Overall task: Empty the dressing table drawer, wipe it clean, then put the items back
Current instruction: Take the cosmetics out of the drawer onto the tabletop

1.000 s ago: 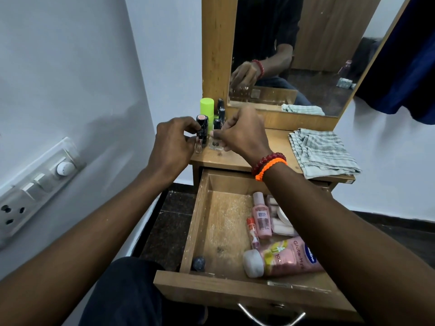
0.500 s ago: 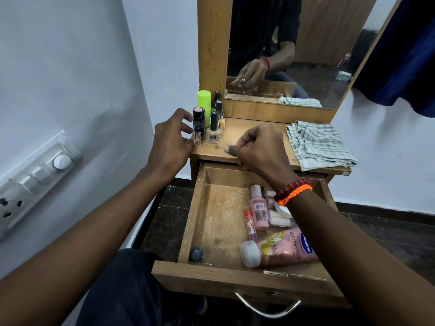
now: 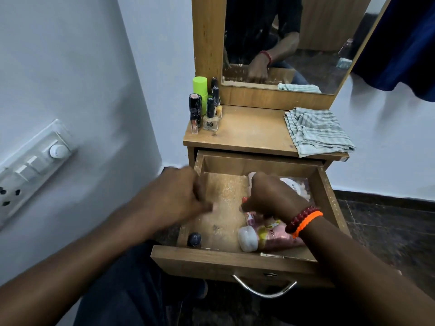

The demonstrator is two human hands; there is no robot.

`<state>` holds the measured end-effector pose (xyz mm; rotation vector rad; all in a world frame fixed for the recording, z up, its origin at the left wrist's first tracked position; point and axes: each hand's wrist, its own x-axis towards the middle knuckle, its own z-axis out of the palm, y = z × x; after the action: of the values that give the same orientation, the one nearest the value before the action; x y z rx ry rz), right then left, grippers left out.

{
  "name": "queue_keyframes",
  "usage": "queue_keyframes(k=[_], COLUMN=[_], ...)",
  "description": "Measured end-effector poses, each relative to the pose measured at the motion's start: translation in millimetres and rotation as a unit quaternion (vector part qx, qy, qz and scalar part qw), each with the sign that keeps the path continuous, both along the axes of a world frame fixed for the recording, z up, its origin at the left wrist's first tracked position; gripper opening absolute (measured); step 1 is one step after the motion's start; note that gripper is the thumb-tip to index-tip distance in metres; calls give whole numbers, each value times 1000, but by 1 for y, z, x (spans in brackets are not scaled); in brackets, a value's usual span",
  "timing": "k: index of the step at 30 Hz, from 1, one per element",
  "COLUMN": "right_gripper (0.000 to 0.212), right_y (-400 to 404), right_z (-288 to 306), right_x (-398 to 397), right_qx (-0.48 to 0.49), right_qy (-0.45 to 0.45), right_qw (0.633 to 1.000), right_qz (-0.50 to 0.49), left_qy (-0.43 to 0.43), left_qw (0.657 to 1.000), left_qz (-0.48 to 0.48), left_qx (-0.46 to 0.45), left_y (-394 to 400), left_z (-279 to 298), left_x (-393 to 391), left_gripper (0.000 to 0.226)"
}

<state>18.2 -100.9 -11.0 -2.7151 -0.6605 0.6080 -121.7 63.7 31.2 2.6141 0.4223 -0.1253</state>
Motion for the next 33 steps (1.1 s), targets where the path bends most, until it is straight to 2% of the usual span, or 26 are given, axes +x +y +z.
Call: queue_keyframes(k=[2,7,10,13,15,18,25,27,33], right_gripper=[54,34,24,27,24,35,16,12,24], right_y=[-3,-4,-1,0,-1,-6,-8,-7,10], right_z=[-10,-14,-19,-24,-21,-17,-4,8,55], right_x=[-11,-34,-39,-38,-38,-35,-4,2,25], right_qx=[-23,-40,-26,-10,-6,4,99,130,242], right_qy=[-34,-152,-160,-155,-144,-131,-120,-130,-152], right_qw=[999,987,986,987,989,991,988,983,958], right_qz=[14,31,29,25,22,18,7,16,38], left_qy=[74,139,140,150,152,139,93,70,-52], left_qw=[996,975,953,935,931,937,974,980,986], left_qz=[-47,-125,-163,-188,-200,-206,-165,-155,-95], left_qx=[18,124,212,262,266,248,121,106,123], left_y=[-13,-29,-41,-48,-49,-43,-19,-11,19], left_z=[-3,-1,2,1,0,-1,-4,1,44], left_x=[-15,-17,-10,-7,-5,-2,1,8,43], left_gripper=[22,30,25,20,22,24,24,24,15])
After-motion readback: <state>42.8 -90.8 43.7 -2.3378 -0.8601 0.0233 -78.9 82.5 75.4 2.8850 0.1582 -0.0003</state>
